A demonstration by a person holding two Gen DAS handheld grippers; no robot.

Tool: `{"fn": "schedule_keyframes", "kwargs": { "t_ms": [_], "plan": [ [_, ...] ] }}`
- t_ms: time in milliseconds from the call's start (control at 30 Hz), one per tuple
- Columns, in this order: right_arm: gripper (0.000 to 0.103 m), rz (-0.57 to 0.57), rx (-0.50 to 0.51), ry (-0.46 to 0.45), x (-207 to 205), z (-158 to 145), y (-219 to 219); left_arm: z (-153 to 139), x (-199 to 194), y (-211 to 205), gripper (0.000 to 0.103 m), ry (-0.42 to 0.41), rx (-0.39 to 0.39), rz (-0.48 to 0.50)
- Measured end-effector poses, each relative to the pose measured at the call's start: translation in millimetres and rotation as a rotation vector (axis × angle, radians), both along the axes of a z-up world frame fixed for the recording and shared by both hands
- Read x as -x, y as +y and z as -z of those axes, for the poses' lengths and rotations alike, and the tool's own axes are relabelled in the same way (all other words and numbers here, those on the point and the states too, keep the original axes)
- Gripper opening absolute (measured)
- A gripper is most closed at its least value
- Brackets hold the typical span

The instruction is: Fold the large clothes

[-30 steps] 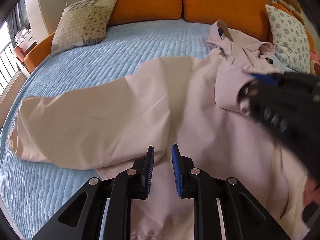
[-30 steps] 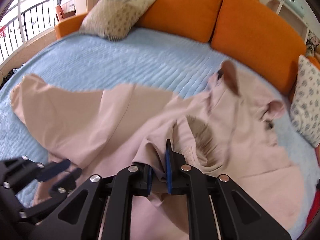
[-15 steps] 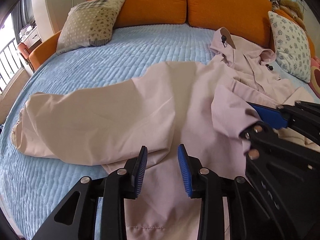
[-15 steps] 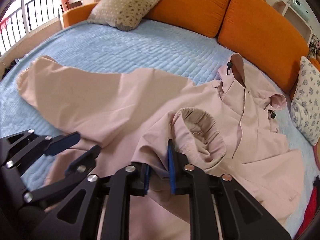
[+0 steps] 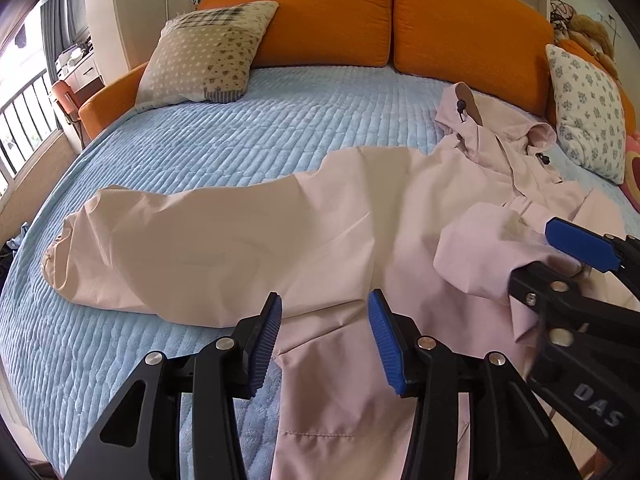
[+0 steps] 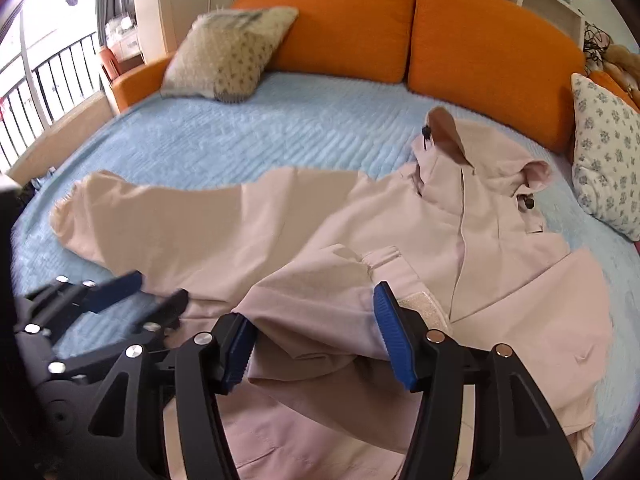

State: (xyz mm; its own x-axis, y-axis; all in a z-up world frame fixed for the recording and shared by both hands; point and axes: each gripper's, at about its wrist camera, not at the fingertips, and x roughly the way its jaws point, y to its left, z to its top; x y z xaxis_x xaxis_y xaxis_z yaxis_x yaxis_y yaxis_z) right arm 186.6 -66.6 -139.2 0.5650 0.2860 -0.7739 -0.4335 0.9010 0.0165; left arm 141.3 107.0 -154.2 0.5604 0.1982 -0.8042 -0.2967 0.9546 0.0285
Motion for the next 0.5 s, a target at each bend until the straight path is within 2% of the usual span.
{"fn": "schedule_keyframes", "kwargs": {
  "t_ms": [67, 133, 233, 333, 433, 467, 500],
  "plan": [
    [0.056, -0.002, -0.021, 0.018, -1.1, -7.3, 1.2, 0.9, 1.9, -4.7, 0.049, 0.002, 0.012, 0.020],
    [0.056, 0.008, 0.027, 0.024, -8.3, -9.3, 6.8, 0.4, 5.2, -12.1, 0.049, -0.005, 0.032, 0.045],
    [0.057, 0.010, 0.058, 0.053, -16.1, -6.2, 12.6, -3.2, 8.6, -27.5, 0.051, -0.065, 0.087, 0.062],
    [0.057, 0.030, 0.044, 0.093, -19.3, -2.7, 9.1, -1.5, 2.7, -24.8, 0.058, -0.133, 0.181, -0.005],
    [0.057, 0.053, -0.003, 0.122, -23.7, -1.8, -1.4, 11.9, -10.3, -18.0, 0.059, -0.141, 0.302, -0.078],
    [0.057, 0.064, -0.015, 0.129, -25.6, -2.5, -4.5, 16.5, -13.2, -18.6, 0.059, -0.148, 0.319, -0.097],
    [0.057, 0.078, -0.019, 0.134, -28.8, -3.1, -8.5, 19.7, -15.4, -21.4, 0.060, -0.156, 0.299, -0.117]
  ]
}}
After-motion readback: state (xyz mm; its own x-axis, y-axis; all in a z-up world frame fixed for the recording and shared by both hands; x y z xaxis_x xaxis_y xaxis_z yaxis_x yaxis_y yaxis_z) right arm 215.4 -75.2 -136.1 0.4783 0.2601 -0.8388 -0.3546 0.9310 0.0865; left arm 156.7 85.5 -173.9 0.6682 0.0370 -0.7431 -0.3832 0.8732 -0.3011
